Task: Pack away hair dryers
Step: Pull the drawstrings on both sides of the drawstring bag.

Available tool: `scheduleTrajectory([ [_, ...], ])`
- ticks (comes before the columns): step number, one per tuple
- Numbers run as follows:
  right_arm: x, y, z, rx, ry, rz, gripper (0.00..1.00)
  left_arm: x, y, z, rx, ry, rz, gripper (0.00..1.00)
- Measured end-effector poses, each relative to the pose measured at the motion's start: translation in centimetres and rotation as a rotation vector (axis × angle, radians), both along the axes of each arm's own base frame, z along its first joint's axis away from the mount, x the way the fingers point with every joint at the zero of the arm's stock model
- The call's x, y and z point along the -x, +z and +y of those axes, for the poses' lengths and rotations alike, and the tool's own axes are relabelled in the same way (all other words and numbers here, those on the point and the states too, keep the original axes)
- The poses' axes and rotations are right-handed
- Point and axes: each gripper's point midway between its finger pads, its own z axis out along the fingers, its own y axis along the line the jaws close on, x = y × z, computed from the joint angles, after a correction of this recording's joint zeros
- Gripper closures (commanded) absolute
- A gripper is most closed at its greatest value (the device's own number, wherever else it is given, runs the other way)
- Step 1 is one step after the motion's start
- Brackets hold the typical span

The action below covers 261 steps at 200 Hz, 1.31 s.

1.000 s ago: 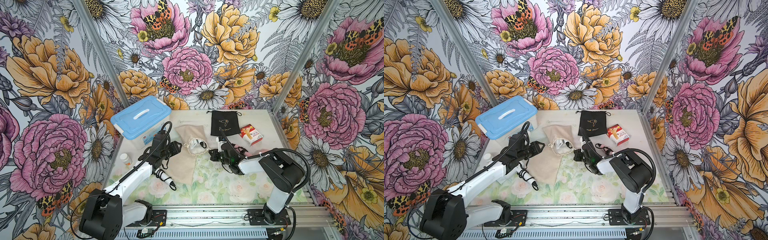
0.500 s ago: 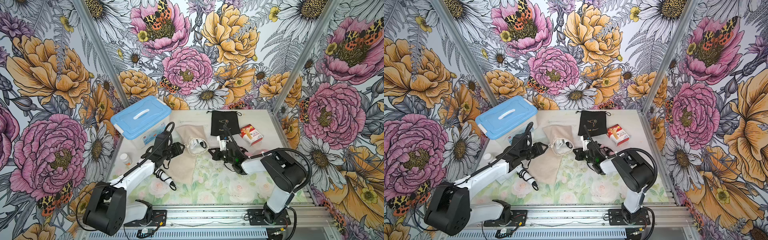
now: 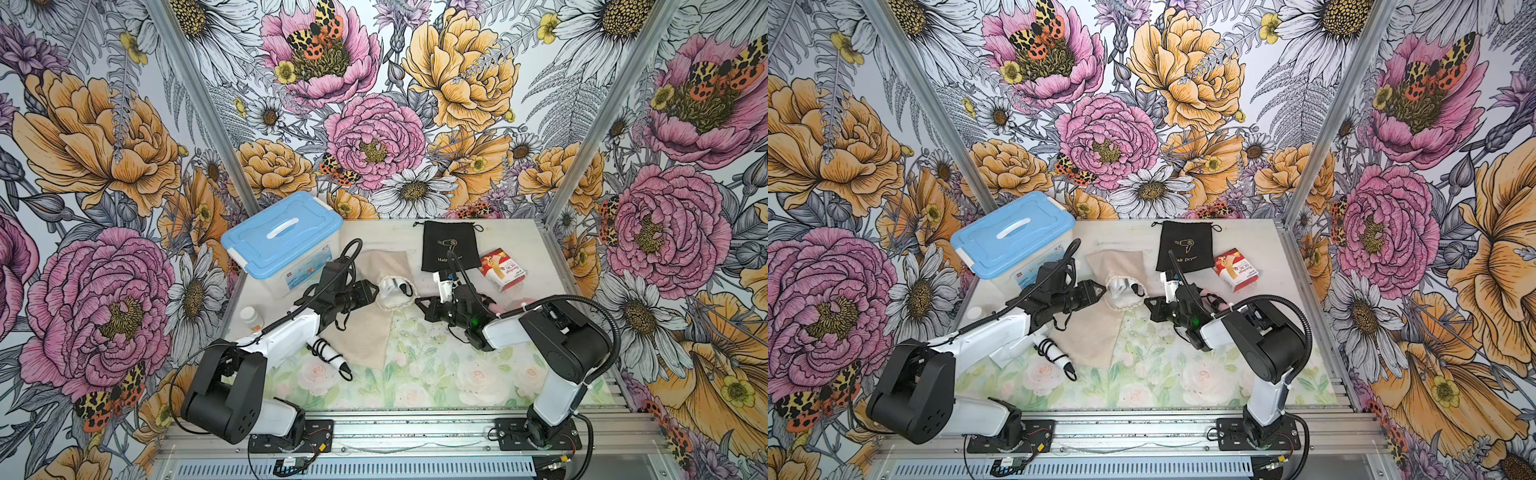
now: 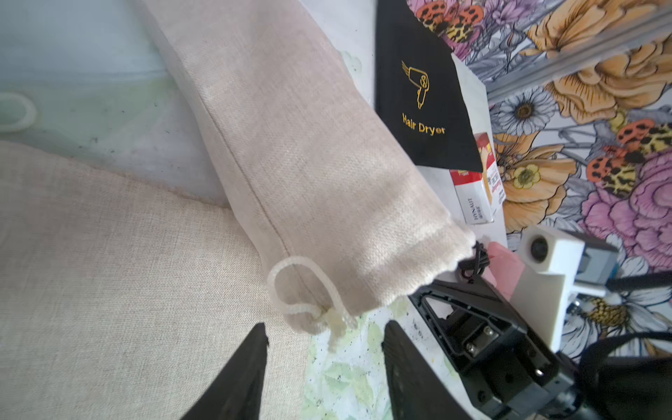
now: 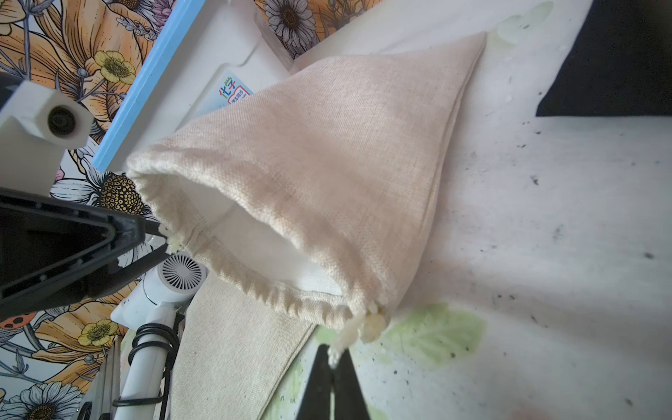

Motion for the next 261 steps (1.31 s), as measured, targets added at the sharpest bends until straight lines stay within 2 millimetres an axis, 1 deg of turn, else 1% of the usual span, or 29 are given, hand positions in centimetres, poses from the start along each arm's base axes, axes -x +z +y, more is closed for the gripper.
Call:
scheduleTrajectory([
  [18, 0.1, -0.1, 0.0, -0.004, 0.004, -0.004, 1.00, -0.6, 0.3, 0.6, 0.070, 0.071, 0.003, 0.46],
  [38, 0.2, -0.2, 0.0, -0.006, 0.007, -0.004, 1.00, -0.3, -0.4, 1.0, 0.156, 0.147, 0.046, 0.46],
  [59, 0.2, -0.1, 0.1, -0.011, 0.012, -0.007, 1.00, 0.0, -1.0, 0.8, 0.246, 0.207, 0.102, 0.46],
  [92, 0.1, 0.4, 0.2, -0.023, 0.013, -0.026, 1.00, -0.5, -0.1, 0.3, 0.362, 0.274, 0.128, 0.46],
  [107, 0.0, 0.5, 0.3, -0.030, 0.016, -0.033, 1.00, -0.6, 0.0, 0.3, 0.401, 0.302, 0.139, 0.46],
  [131, 0.2, 0.3, 0.3, -0.031, 0.019, -0.029, 1.00, -0.5, -0.2, 0.4, 0.438, 0.334, 0.161, 0.47],
  [178, 0.3, 0.2, 0.3, -0.038, 0.020, -0.025, 1.00, -1.2, 0.7, 0.3, 0.508, 0.375, 0.159, 0.48],
  [216, 0.3, 0.5, 0.4, -0.050, 0.020, -0.030, 1.00, -1.4, -0.1, 0.1, 0.515, 0.391, 0.178, 0.49],
  [261, 0.2, 0.6, 0.4, -0.054, 0.019, -0.032, 1.00, -1.2, -0.2, -0.3, 0.511, 0.381, 0.183, 0.50],
])
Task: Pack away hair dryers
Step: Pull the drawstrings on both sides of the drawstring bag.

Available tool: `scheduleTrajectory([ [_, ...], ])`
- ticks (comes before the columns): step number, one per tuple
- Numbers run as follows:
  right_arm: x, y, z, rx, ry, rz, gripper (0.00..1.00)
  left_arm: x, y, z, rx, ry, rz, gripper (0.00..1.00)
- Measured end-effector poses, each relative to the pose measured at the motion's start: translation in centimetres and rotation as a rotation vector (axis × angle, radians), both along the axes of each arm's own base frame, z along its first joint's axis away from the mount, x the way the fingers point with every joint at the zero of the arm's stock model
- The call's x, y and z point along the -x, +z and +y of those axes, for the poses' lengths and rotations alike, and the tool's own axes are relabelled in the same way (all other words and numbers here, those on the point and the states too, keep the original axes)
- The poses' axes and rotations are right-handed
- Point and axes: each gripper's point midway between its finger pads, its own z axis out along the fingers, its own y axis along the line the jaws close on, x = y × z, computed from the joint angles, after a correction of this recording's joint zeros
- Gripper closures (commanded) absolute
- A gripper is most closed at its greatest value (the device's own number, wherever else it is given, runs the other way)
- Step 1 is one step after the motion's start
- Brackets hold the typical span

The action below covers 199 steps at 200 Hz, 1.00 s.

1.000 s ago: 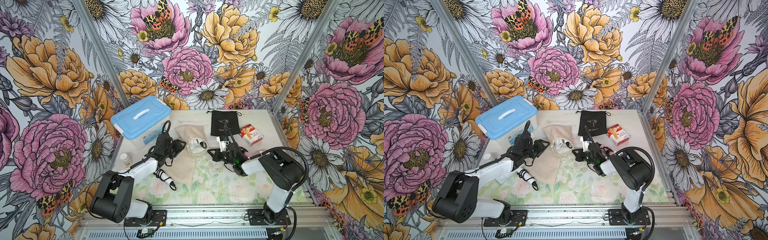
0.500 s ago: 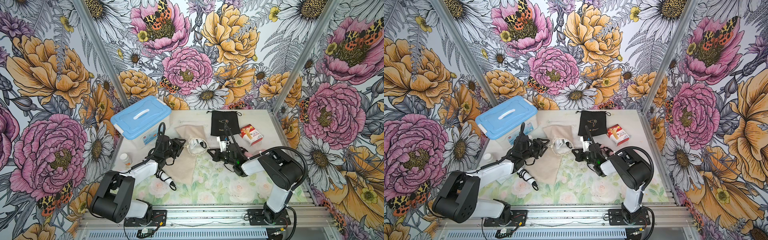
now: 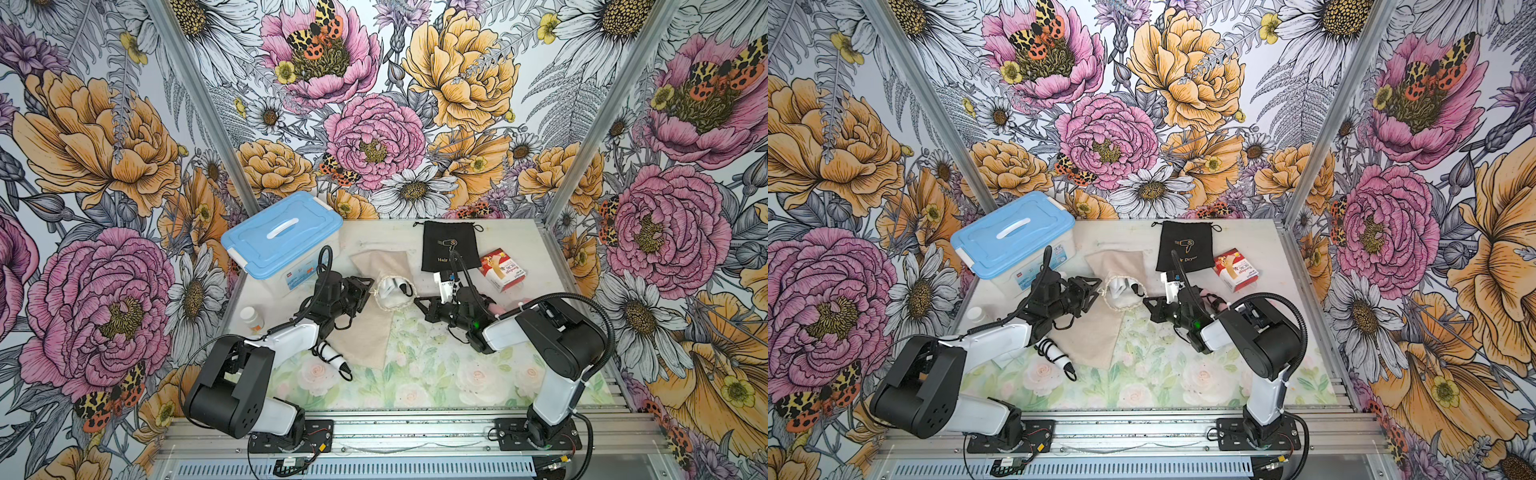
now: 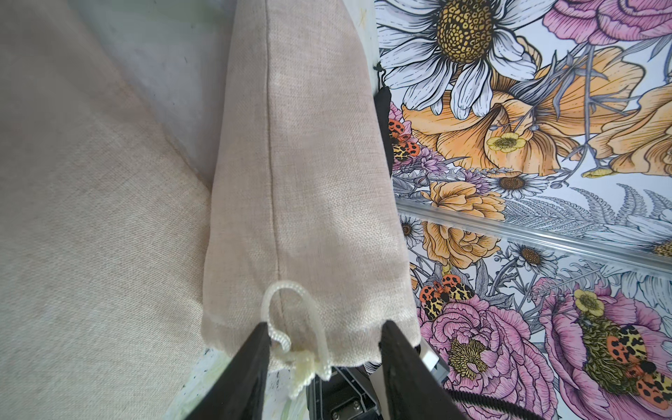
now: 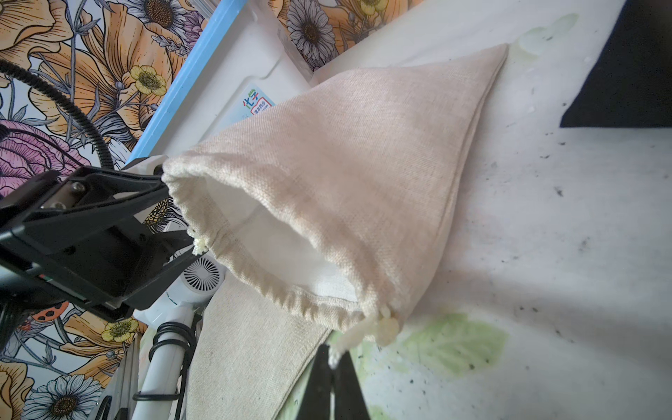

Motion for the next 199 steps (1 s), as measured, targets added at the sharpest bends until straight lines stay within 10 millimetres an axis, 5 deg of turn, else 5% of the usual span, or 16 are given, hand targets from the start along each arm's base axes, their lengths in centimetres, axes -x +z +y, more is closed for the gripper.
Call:
scheduleTrajectory([
  [199, 0.2, -0.6, 0.2, -0.005, 0.015, 0.015, 1.00, 0.4, -1.7, -0.1, -0.057, -0.011, 0.048, 0.54],
])
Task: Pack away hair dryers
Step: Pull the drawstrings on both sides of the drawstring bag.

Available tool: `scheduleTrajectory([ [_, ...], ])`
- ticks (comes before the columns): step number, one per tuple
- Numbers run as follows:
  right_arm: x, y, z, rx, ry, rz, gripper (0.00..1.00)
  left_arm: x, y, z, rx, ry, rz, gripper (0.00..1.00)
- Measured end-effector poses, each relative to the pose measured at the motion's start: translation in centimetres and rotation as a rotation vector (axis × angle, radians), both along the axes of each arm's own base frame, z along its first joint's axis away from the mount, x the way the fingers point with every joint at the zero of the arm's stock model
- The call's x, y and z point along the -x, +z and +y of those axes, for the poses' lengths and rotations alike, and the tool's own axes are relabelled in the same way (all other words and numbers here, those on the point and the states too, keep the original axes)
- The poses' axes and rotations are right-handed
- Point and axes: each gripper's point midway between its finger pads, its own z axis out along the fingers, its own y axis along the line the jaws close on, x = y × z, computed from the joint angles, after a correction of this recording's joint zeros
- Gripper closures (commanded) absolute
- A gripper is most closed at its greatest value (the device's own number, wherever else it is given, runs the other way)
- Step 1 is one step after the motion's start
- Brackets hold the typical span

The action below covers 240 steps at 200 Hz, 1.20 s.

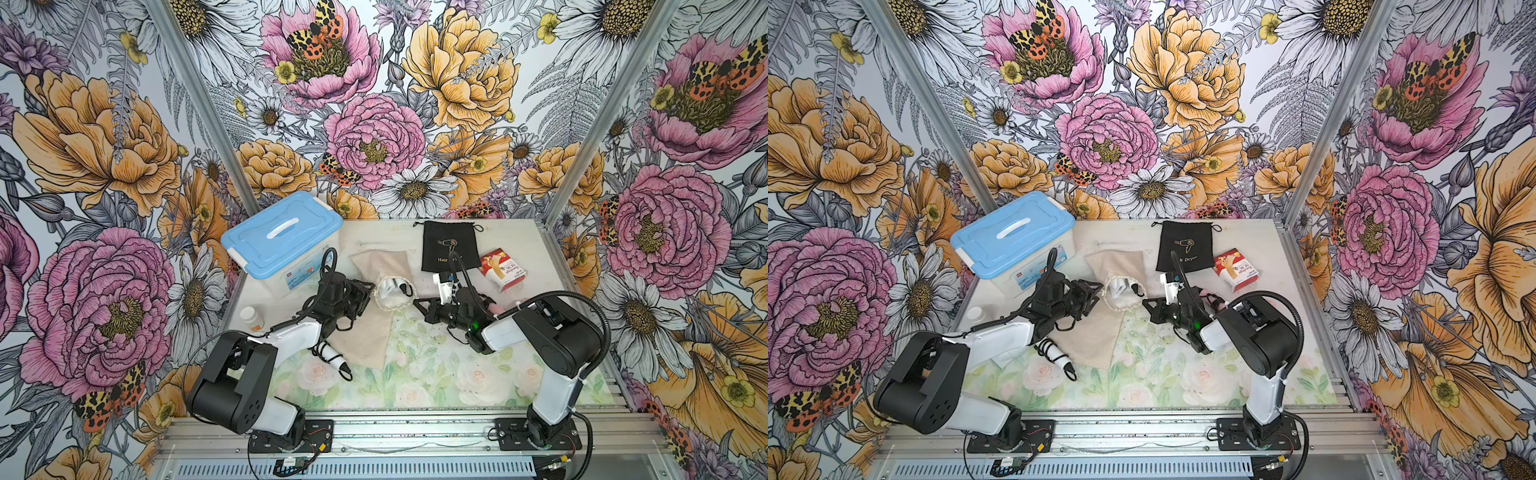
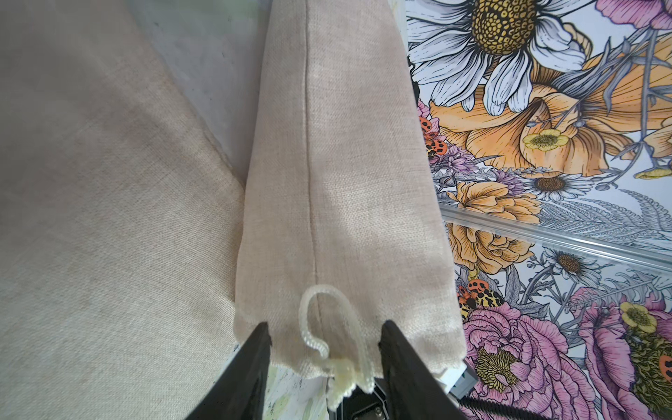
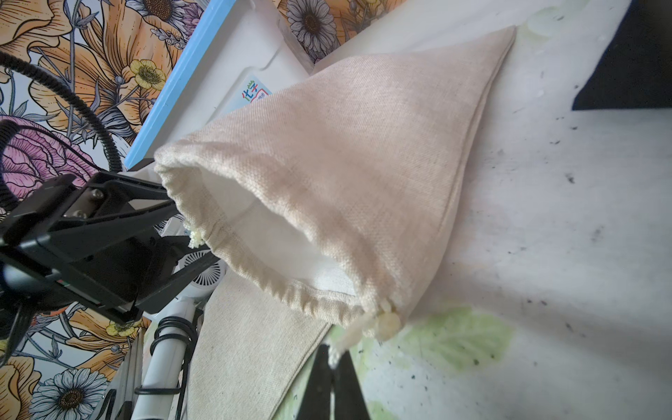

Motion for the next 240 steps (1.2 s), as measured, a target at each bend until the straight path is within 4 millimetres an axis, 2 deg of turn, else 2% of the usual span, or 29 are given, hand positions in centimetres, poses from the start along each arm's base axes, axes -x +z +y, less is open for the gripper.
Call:
scheduleTrajectory([
  [44, 0.0, -0.1, 0.0, 0.000, 0.000, -0.001, 1.00, -0.2, 0.5, -0.3, 0.007, 0.000, -0.012, 0.76],
  [62, 0.0, -0.1, 0.0, 0.000, 0.000, -0.001, 1.00, -0.4, 0.9, -0.6, 0.009, -0.006, -0.024, 0.81],
  [97, 0.0, -0.1, 0.0, -0.001, 0.000, -0.002, 1.00, -0.6, 0.9, -0.9, 0.011, -0.010, -0.027, 1.00],
  [150, 0.0, -0.1, 0.0, -0.001, 0.000, -0.001, 1.00, -0.6, 1.3, -0.9, 0.010, -0.008, -0.041, 1.00],
  [170, 0.0, -0.1, 0.0, 0.000, 0.000, -0.001, 1.00, -0.6, 1.9, -0.4, -0.001, 0.003, -0.054, 1.00],
  [188, 0.1, -0.2, -0.2, 0.019, -0.003, 0.013, 1.00, -0.7, 3.1, 0.6, -0.021, 0.015, -0.073, 1.00],
  [202, 0.2, 0.2, -0.6, 0.040, -0.013, 0.010, 1.00, -1.3, 4.7, 1.6, -0.038, 0.031, -0.103, 1.00],
  [240, -0.2, 3.8, -2.1, 0.080, -0.039, -0.047, 1.00, -3.2, 10.8, 4.2, -0.080, 0.071, -0.231, 1.00],
])
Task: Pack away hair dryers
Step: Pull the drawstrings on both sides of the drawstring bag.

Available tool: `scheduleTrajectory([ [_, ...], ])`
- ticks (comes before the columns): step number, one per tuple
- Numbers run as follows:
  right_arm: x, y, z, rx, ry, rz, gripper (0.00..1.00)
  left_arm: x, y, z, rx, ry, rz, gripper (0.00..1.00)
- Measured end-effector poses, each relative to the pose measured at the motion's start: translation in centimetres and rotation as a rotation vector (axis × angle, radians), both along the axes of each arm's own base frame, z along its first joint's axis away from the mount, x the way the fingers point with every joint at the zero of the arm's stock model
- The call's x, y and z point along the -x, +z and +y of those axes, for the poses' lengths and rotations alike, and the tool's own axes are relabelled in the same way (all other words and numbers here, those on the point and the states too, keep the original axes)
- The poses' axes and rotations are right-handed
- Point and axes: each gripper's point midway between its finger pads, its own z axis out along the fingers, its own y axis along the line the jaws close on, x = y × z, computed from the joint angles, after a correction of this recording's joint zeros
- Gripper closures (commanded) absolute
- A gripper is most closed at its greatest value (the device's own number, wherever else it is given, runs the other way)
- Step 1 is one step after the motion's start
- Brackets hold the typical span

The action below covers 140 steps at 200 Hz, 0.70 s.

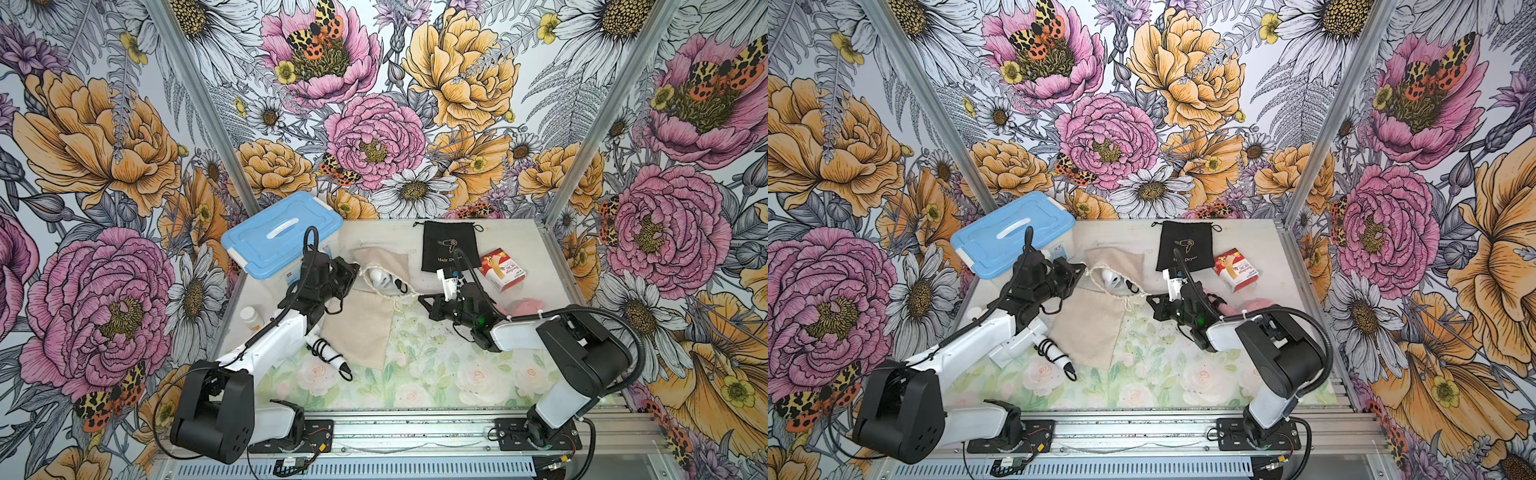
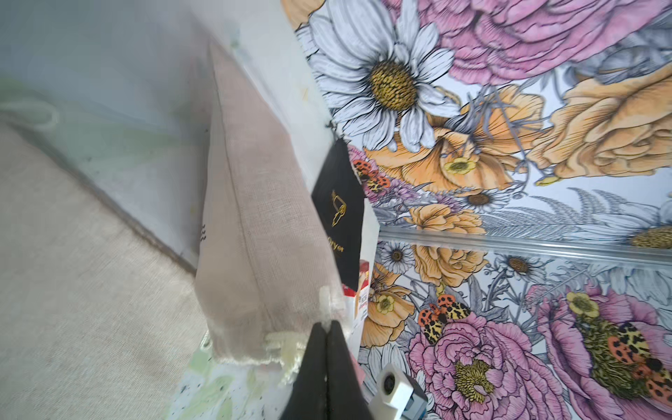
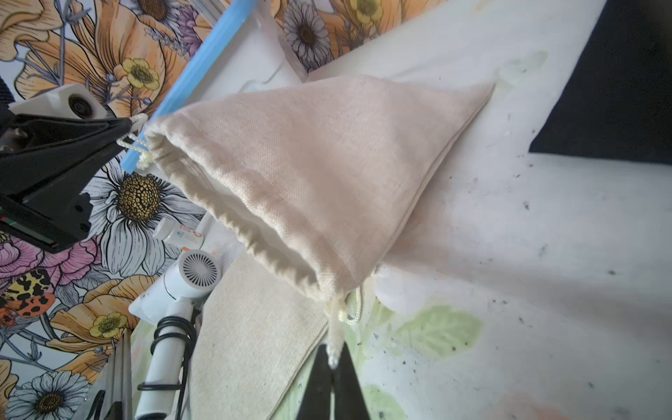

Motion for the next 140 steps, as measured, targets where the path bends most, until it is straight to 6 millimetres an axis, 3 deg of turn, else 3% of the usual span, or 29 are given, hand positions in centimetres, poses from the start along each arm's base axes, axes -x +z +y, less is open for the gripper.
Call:
scheduleTrajectory([
  [61, -3.3, 4.2, -3.3, 0.127, -0.100, -0.044, 1.00, -2.4, 4.9, 2.2, -0.056, 0.025, -0.085, 1.00],
  [110, -8.1, 8.2, -6.1, 0.238, -0.213, -0.081, 1.00, -7.1, 10.4, 2.9, -0.110, 0.022, -0.189, 1.00],
  [140, -11.3, 9.0, -8.5, 0.275, -0.284, -0.064, 1.00, -9.2, 10.5, 5.7, -0.131, 0.061, -0.178, 1.00],
])
